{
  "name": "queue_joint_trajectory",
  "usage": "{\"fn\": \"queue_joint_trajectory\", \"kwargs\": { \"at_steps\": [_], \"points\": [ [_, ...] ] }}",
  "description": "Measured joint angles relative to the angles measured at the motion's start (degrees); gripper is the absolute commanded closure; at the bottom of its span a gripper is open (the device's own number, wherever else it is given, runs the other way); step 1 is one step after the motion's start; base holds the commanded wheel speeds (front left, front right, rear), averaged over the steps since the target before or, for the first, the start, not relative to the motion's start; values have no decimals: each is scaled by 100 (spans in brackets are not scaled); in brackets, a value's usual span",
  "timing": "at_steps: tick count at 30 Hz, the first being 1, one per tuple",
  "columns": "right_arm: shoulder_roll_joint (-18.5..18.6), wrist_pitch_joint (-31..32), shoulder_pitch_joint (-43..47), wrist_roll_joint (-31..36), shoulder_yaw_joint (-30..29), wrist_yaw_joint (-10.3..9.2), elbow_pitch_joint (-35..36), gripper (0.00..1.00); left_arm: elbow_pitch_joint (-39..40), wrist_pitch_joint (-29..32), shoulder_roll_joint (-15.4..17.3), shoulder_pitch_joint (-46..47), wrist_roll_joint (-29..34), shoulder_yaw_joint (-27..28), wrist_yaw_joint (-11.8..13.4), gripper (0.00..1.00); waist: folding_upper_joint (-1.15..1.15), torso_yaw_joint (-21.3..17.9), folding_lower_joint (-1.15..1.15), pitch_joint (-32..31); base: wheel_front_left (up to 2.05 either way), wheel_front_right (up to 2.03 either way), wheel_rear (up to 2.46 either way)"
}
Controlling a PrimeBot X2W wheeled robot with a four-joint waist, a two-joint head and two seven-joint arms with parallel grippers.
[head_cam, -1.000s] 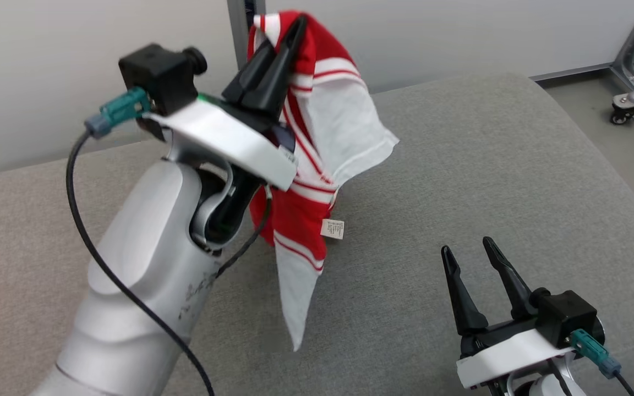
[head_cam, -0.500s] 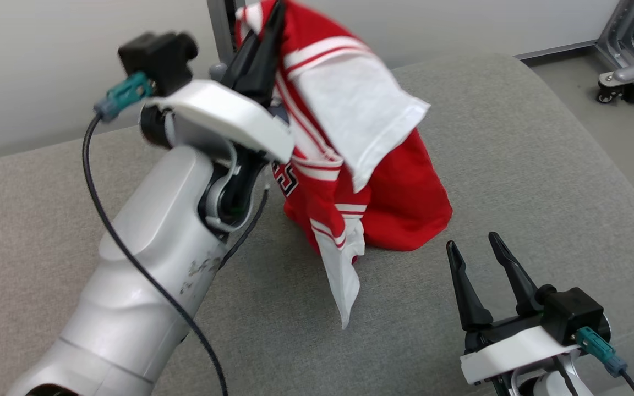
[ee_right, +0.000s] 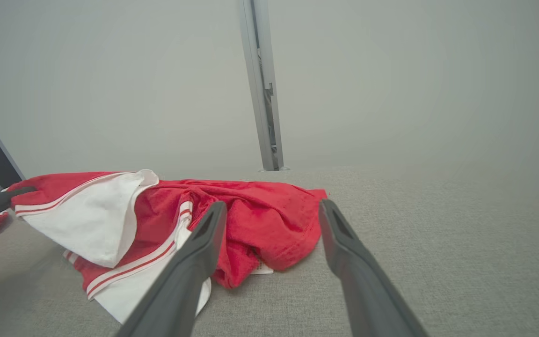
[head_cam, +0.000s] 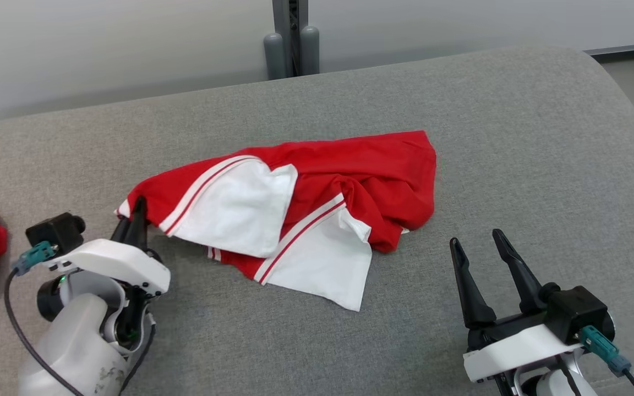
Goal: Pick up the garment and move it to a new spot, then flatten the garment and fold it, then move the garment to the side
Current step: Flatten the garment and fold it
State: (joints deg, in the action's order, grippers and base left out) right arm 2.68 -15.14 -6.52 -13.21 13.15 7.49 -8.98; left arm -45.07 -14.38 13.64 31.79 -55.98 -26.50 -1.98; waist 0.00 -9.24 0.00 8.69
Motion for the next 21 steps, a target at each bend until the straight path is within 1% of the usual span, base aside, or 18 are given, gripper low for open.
{"fn": "queue_joint_trajectory", "kwargs": {
  "at_steps": [5, 6, 7, 9, 10, 11, 16, 21],
  "points": [
    [0, -1, -1, 5, 21, 0, -10, 0, -119, -46, 265, -91, 313, 166, 3, 100, 0, 83, 0, 22, 0, 0, 0],
    [0, -1, -1, 5, 34, 0, -11, 0, -88, -49, 303, -89, 425, 215, 8, 93, 0, 90, 0, 26, 0, 0, 0],
    [0, 0, -2, 5, 44, 0, -15, 0, -37, -53, 346, -87, 557, 285, 37, 84, 0, 95, 0, 29, 0, 0, 0],
    [0, -1, -13, 5, 70, 0, -25, 0, 18, -54, 379, -88, 787, 386, 91, 55, 0, 94, 0, 26, 0, 0, 0],
    [-1, -1, -22, 5, 84, 0, -27, 0, 47, -53, 374, -92, 904, 438, 123, 29, 0, 89, 0, 23, 0, 0, 0],
    [0, -1, -27, 5, 97, 0, -31, 0, 89, -54, 374, -96, 1032, 497, 170, 0, 0, 80, 0, 19, 0, 0, 0],
    [0, -1, -30, -2, 152, 0, -52, 0, 299, -54, 353, -250, 1477, 843, 265, 0, 0, 37, 0, -21, 0, 0, 0],
    [1, -1, -22, -4, 101, 0, -53, 0, 760, -60, 309, -545, 1857, 1244, 305, 0, 0, 31, 0, -98, 0, 0, 0]
  ]
}}
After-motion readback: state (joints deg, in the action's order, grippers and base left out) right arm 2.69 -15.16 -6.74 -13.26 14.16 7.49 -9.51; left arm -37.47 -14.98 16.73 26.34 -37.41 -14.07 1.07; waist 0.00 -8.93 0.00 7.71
